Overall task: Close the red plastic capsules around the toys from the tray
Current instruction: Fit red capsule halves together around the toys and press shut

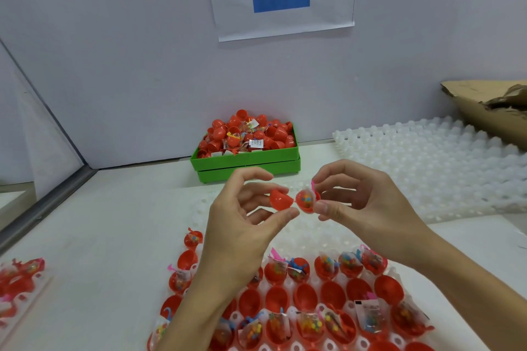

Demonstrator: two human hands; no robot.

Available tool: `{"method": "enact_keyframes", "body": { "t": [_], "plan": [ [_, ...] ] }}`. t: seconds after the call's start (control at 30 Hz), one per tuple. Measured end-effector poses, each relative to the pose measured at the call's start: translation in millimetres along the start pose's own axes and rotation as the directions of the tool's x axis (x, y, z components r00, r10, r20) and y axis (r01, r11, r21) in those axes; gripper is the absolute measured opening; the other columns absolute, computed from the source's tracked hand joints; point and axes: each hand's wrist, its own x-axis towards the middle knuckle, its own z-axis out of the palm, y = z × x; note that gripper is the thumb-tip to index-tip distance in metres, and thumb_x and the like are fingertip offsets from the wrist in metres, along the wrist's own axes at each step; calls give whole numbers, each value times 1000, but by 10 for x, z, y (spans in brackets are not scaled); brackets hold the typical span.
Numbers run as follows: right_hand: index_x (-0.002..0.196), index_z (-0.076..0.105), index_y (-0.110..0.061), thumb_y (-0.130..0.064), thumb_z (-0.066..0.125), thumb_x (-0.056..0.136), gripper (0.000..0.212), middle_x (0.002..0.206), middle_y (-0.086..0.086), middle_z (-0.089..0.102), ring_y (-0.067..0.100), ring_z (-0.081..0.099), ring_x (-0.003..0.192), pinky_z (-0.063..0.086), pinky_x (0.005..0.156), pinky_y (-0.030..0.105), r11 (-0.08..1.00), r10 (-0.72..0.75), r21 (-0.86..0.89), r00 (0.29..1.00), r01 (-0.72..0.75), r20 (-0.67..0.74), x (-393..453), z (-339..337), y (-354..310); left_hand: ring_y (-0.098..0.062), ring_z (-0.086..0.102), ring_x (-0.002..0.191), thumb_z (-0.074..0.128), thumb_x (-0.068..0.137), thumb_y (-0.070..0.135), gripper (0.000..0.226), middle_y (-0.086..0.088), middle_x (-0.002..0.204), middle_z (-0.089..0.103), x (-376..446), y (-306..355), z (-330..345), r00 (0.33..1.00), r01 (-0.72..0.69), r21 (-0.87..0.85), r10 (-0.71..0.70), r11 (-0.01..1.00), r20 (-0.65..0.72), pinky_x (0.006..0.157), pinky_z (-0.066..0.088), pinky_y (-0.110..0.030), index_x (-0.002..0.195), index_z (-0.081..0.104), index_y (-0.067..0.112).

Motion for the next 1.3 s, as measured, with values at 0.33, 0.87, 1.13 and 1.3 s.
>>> {"method": "enact_keyframes", "body": {
  "t": [0.33, 0.87, 1.13, 1.3],
  "plan": [
    [96, 69, -26, -29, 79, 70, 28, 88, 5, 73, 21, 72, 80, 58, 71, 28, 998, -43, -43, 999, 45, 29, -16, -1, -11, -13, 71, 87, 79, 67, 19, 34, 4, 93, 74, 1, -1, 14, 999, -28, -12, 29, 1000, 37, 72, 58, -23, 99, 68, 20],
    [99, 65, -25, -5, 82, 76, 36, 82, -7, 71, 19, 71, 83, 55, 62, 32, 918, -246, -306, 968, 251, 55, -10, 42, -3, -13, 69, 90, 78, 78, 1, 33, 11, 92, 72, -26, -8, 53, 995, -88, 89, 84, 992, 50, 72, 57, -21, 99, 71, 25],
    [91, 72, -17, -11, 80, 79, 16, 84, -14, 71, 11, 68, 79, 52, 59, 24, 836, -363, -410, 928, 365, 85, -10, 62, 4, -16, 70, 92, 74, 80, 1, 31, 8, 92, 72, -39, -26, 39, 994, -96, 56, 92, 994, 62, 73, 56, -20, 102, 70, 24],
    [91, 73, -17, -12, 80, 80, 13, 85, -14, 70, 10, 67, 78, 52, 60, 21, 816, -387, -434, 919, 382, 79, -3, 50, 20, -16, 70, 95, 80, 78, 15, 29, 6, 95, 73, -26, 14, 23, 994, -74, -1, 74, 997, 86, 75, 56, -20, 104, 70, 23]
  ]
}}
